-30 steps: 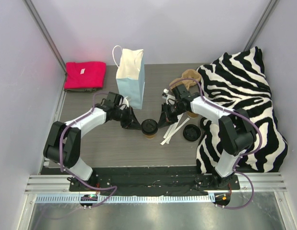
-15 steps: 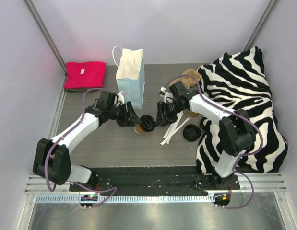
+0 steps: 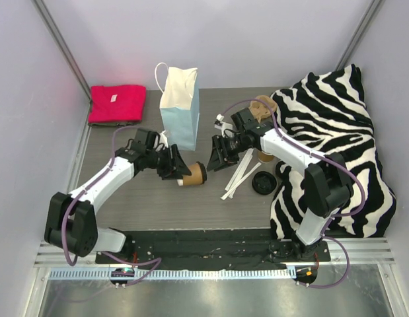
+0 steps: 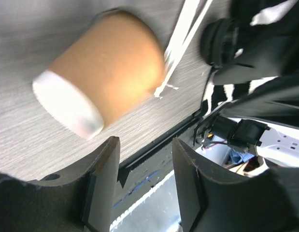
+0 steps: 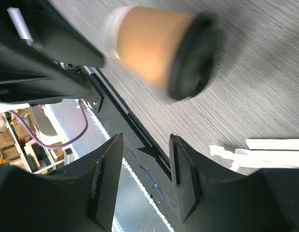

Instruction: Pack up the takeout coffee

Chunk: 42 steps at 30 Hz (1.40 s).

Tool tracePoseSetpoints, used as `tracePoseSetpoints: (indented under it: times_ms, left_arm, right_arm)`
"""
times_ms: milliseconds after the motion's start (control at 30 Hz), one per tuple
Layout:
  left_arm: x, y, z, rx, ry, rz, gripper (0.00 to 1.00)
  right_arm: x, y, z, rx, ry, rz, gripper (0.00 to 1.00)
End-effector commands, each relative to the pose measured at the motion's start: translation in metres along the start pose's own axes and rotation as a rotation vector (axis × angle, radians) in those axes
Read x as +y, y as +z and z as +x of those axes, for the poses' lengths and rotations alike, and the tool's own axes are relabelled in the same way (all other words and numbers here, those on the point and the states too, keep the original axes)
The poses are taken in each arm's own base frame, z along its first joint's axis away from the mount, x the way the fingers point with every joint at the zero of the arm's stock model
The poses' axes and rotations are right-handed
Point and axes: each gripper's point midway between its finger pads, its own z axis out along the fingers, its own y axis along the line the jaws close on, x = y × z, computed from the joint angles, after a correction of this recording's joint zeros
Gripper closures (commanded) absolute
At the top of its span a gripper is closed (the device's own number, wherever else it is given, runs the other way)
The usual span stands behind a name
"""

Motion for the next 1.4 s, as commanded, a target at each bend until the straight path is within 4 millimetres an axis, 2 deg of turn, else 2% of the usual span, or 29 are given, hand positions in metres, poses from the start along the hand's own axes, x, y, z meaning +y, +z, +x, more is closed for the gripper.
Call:
tracePoseSetpoints:
  times_ms: [0,67,100,200,233,267,300,333,367,400,433,500,567,667,767,800,833,967,1000,1100,1200,1367]
  left_arm:
    - [0.006,0.006,0.000,0.022,-0.045,0.026,0.50]
    - [0.015,0.003,-0.004,0.019,-0.069,0.025,0.50]
    - [0.012,0.000,-0.006,0.016,-0.063,0.039,0.50]
    - [-0.006,-0.018,-0.010,-0.010,0.115,0.099,0.43]
    - [-0.011,-0.027,-0.006,-0.011,0.163,0.098,0.41]
    - [-0.018,-0.036,-0.010,-0.027,0.220,0.098,0.33]
    - [-0.015,-0.041,-0.012,-0.043,0.280,0.063,0.26]
    - [-0.008,-0.047,-0.003,-0.010,0.373,0.025,0.18]
    - [-0.012,-0.054,-0.006,-0.014,0.453,0.005,0.09]
    - [-0.004,-0.057,-0.010,-0.017,0.516,-0.065,0.01]
    - [0.004,-0.056,0.002,0.053,0.602,-0.118,0.00]
    - [0.007,-0.058,-0.004,0.052,0.669,-0.176,0.00]
    - [0.016,-0.050,-0.010,0.069,0.810,-0.255,0.01]
    - [0.019,-0.030,-0.020,0.093,0.996,-0.332,0.00]
    - [0.010,-0.012,-0.028,0.095,1.103,-0.373,0.00]
    - [0.013,-0.001,-0.029,0.123,1.125,-0.386,0.00]
    - [0.008,0.007,-0.030,0.118,1.151,-0.378,0.00]
    - [0.009,0.035,-0.041,0.106,1.229,-0.415,0.00]
    - [0.019,0.044,-0.048,0.112,1.236,-0.460,0.00]
    - [0.029,0.057,-0.050,0.132,1.248,-0.485,0.00]
    - [0.042,0.072,-0.042,0.175,1.251,-0.482,0.03]
    - [0.056,0.079,-0.029,0.203,1.253,-0.482,0.12]
  right_arm:
    - [0.020,-0.005,-0.012,-0.032,-0.050,-0.067,0.50]
    - [0.020,-0.005,-0.013,-0.036,-0.053,-0.062,0.49]
    - [0.018,-0.006,-0.013,-0.040,-0.059,-0.052,0.48]
    - [0.015,-0.005,-0.009,-0.032,-0.053,-0.051,0.47]
    - [0.013,-0.006,-0.009,-0.034,-0.046,-0.053,0.45]
    - [0.013,-0.007,-0.010,-0.035,-0.041,-0.053,0.44]
    - [0.013,-0.009,-0.010,-0.039,-0.041,-0.054,0.44]
    - [0.012,-0.011,-0.012,-0.045,-0.041,-0.052,0.39]
    - [0.009,-0.015,-0.016,-0.061,-0.035,-0.047,0.36]
    - [0.008,-0.018,-0.018,-0.070,-0.034,-0.045,0.34]
    - [0.007,-0.021,-0.020,-0.081,-0.031,-0.042,0.30]
    - [0.002,-0.027,-0.024,-0.096,-0.017,-0.036,0.26]
    - [-0.002,-0.029,-0.026,-0.104,-0.008,-0.032,0.24]
    - [-0.006,-0.030,-0.025,-0.104,0.002,-0.028,0.23]
    - [-0.009,-0.034,-0.026,-0.118,0.005,-0.013,0.19]
    - [-0.010,-0.036,-0.027,-0.121,0.008,-0.012,0.19]
    - [-0.011,-0.037,-0.028,-0.126,0.008,-0.011,0.17]
    - [-0.015,-0.042,-0.030,-0.137,0.021,-0.005,0.13]
    - [-0.015,-0.044,-0.029,-0.138,0.023,-0.003,0.13]
    - [-0.018,-0.048,-0.028,-0.142,0.027,0.001,0.11]
    - [-0.020,-0.049,-0.026,-0.138,0.036,0.005,0.11]
    - [-0.020,-0.053,-0.027,-0.142,0.033,-0.001,0.10]
